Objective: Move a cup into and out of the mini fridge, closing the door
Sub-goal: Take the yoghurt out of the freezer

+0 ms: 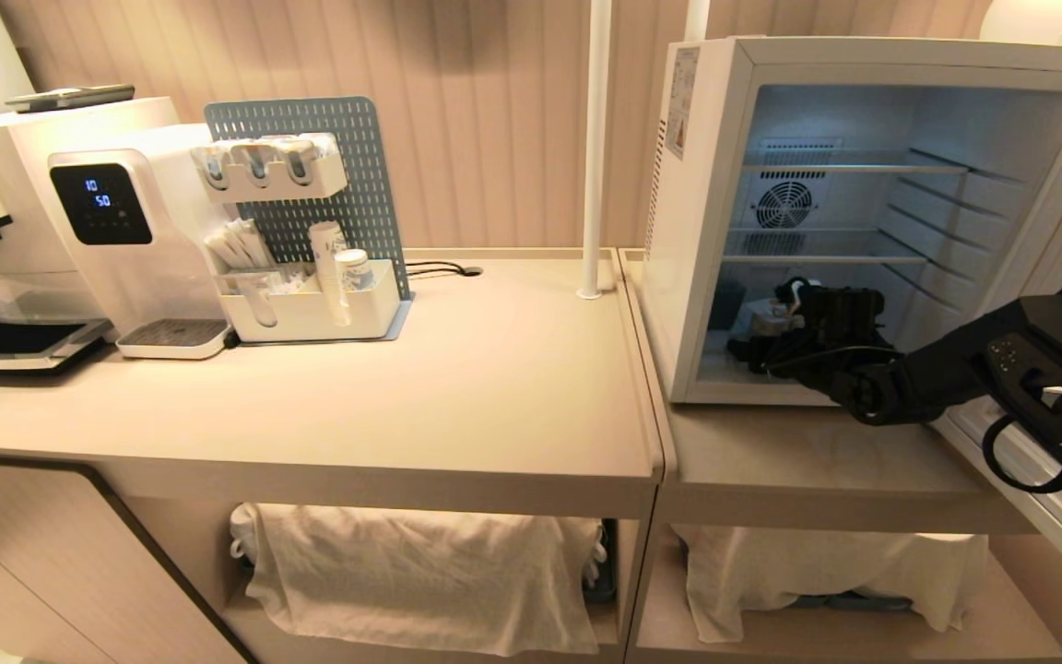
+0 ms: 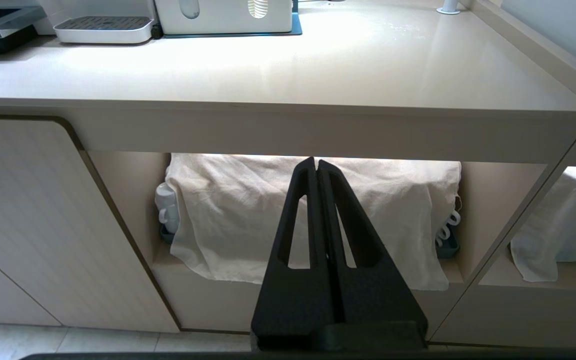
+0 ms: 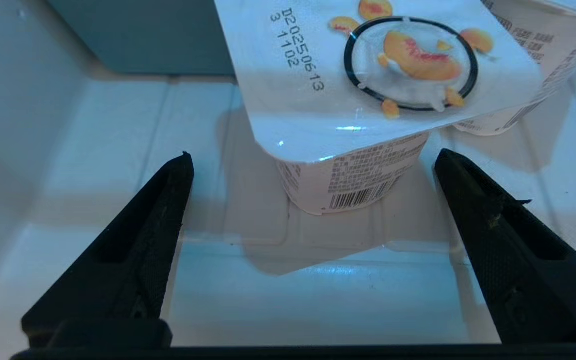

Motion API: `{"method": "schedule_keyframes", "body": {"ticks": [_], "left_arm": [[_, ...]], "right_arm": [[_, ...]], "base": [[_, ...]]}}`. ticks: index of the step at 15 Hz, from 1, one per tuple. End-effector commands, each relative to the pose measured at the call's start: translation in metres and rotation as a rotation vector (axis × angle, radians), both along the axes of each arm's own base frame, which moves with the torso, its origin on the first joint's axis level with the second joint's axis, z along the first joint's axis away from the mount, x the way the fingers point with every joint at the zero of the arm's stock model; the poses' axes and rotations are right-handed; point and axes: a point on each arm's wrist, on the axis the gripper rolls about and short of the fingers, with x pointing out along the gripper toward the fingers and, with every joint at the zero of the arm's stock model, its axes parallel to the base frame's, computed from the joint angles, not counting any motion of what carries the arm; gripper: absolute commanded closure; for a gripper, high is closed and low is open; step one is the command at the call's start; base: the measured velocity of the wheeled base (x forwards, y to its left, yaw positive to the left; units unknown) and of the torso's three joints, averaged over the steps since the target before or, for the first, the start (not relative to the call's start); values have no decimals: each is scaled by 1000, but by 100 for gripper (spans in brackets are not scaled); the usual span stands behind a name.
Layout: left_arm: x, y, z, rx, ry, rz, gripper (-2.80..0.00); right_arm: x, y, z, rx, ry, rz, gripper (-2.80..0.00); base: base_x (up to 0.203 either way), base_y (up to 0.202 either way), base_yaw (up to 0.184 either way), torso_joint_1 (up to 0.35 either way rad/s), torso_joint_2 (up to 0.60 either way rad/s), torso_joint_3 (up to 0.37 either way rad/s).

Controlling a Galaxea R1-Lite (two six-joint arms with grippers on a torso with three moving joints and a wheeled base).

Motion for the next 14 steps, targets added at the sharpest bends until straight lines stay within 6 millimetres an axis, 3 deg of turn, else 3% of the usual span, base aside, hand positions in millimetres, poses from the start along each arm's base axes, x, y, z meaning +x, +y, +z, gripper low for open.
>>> {"method": "schedule_keyframes", "body": {"ticks": [1, 4, 5, 14], "left_arm": [[0, 0, 0, 0, -1, 0, 0], [0, 0, 0, 0, -1, 0, 0], [0, 0, 0, 0, -1, 0, 0], [0, 0, 0, 0, -1, 0, 0]], "right_arm": [[5, 0, -4, 1, -2, -1, -280], [9, 0, -6, 0, -7, -2, -280], [9, 0, -6, 0, -7, -2, 0], [11, 0, -27, 0, 27, -1, 0]], "base": [[0, 0, 0, 0, 0, 0], [0, 0, 0, 0, 0, 0], [0, 0, 0, 0, 0, 0], [0, 0, 0, 0, 0, 0]]}}
